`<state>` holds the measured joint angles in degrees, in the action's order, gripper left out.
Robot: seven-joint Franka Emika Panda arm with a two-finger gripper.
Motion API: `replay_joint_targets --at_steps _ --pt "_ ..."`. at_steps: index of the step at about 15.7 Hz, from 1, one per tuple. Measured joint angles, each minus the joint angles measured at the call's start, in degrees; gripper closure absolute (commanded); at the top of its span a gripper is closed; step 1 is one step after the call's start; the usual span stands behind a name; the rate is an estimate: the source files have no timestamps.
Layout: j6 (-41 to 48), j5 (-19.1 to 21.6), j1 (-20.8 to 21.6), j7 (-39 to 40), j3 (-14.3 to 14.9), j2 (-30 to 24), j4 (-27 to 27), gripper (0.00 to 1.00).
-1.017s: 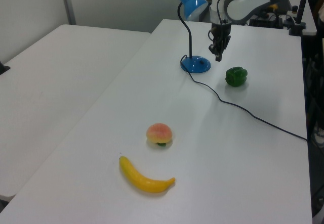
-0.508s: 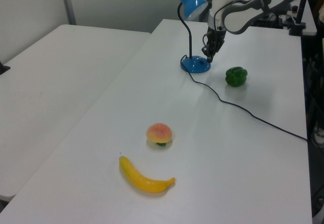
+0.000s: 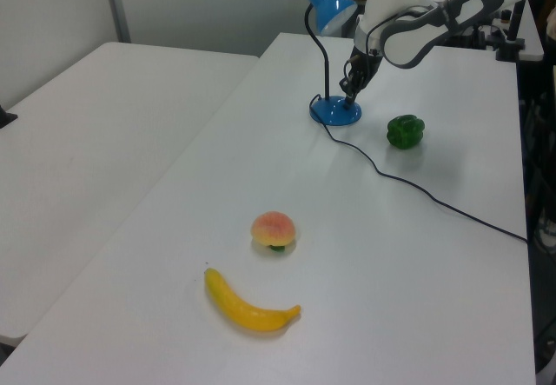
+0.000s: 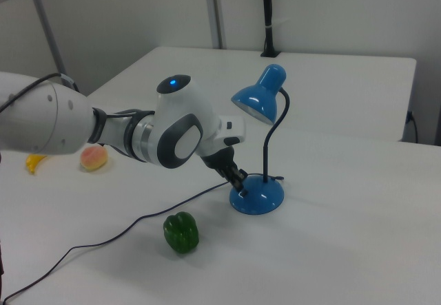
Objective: Turn on desk lamp
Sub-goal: 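Lower the gripper and press the switch on the lamp base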
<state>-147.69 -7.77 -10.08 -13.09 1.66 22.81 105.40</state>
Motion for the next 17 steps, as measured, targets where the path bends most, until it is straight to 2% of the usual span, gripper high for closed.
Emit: replay_joint_targets --at_steps 4,17 --pt "-2.5 -0.3 -0.2 0.0 0.0 0.9 0.0 1.00" --pt "-2.9 -1.0 -0.3 0.0 0.1 1.9 -0.4 1.00"
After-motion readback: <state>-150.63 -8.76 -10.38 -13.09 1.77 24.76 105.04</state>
